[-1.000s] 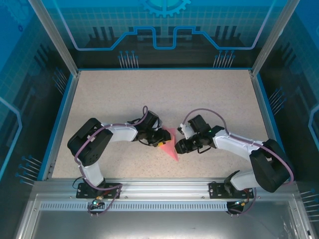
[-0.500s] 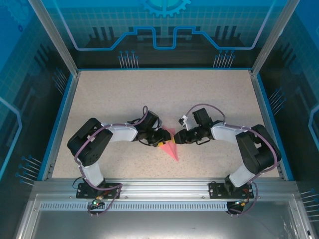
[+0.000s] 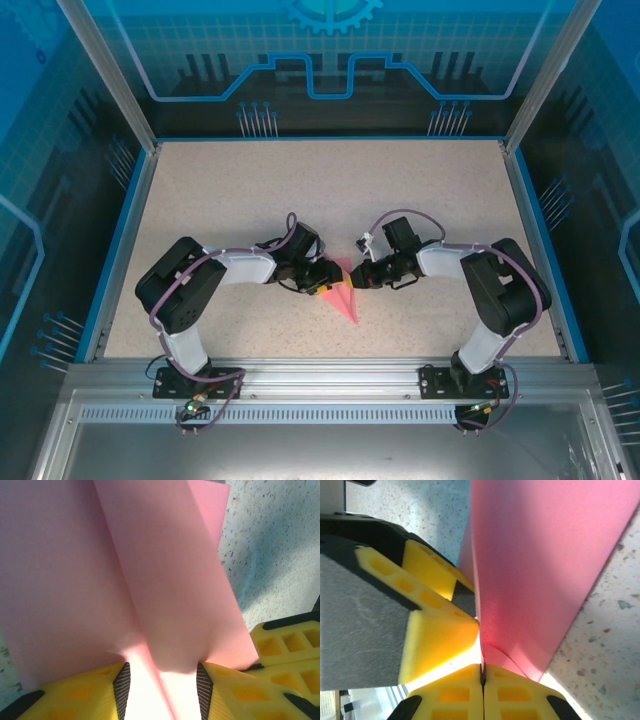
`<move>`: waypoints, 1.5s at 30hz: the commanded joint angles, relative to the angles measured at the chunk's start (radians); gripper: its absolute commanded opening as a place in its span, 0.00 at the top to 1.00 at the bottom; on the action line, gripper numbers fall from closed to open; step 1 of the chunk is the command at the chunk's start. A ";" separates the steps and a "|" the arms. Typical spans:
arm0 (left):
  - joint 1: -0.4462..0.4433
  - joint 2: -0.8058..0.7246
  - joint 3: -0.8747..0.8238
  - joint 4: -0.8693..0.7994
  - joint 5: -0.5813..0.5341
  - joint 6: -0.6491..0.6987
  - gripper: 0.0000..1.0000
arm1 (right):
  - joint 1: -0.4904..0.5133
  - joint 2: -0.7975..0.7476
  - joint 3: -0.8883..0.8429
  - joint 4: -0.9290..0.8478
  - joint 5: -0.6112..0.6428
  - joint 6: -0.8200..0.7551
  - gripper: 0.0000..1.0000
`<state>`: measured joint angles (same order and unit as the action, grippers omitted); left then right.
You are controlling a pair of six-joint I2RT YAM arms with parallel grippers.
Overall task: Fold a paper plane with a square sheet of paper (fold left side to right side)
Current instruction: Fourth fold the wing at the center of the table.
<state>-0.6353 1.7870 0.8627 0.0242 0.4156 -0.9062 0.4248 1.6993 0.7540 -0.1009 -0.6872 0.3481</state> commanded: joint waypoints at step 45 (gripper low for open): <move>0.014 -0.102 0.123 -0.159 0.013 0.098 0.70 | 0.034 0.122 0.067 -0.147 0.205 -0.086 0.95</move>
<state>-0.6273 1.6684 0.9501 -0.1074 0.3916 -0.8379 0.4408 1.7809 0.8253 -0.1856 -0.5720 0.2859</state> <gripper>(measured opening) 0.315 0.053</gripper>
